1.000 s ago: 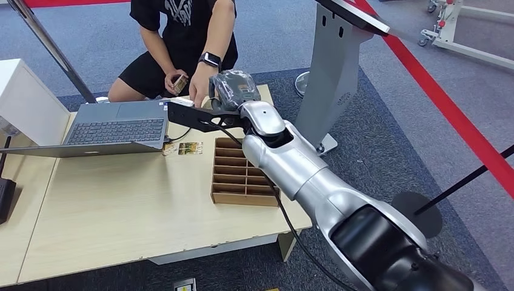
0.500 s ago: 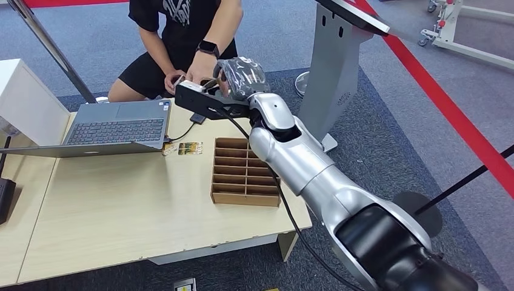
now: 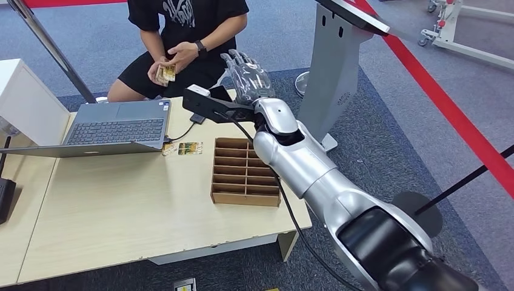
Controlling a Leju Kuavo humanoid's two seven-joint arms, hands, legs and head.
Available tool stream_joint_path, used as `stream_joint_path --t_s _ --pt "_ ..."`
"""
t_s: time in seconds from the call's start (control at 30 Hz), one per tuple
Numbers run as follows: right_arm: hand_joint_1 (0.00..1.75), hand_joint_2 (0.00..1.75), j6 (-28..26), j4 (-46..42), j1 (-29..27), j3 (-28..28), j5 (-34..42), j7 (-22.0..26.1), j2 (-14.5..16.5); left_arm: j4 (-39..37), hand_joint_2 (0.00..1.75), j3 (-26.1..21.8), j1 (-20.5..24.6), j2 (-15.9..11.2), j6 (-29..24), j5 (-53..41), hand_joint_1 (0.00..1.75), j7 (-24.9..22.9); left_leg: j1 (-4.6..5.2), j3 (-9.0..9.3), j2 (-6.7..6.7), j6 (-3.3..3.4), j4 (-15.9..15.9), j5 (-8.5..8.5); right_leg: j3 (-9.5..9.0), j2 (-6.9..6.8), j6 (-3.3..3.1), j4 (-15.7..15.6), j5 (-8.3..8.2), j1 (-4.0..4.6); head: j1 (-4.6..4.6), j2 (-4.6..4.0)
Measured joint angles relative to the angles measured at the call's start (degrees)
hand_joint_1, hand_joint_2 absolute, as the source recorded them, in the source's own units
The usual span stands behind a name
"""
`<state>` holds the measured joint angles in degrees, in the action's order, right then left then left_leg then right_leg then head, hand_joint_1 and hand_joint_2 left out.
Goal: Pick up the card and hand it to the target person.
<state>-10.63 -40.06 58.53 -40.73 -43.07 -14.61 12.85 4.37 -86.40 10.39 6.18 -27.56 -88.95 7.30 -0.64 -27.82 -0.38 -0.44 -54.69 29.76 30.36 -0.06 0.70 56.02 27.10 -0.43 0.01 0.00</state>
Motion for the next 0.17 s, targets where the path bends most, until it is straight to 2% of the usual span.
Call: stream_joint_path --t_s 0.17 --pt "0.0 0.0 -2.9 -1.2 -1.5 0.5 1.1 0.8 -0.2 0.0 0.0 0.0 0.0 -0.1 1.1 0.1 0.0 0.0 0.0 0.01 0.0 0.0 0.0 0.0 0.0 0.0 0.0 0.0 0.0 0.0 0.0 0.0"
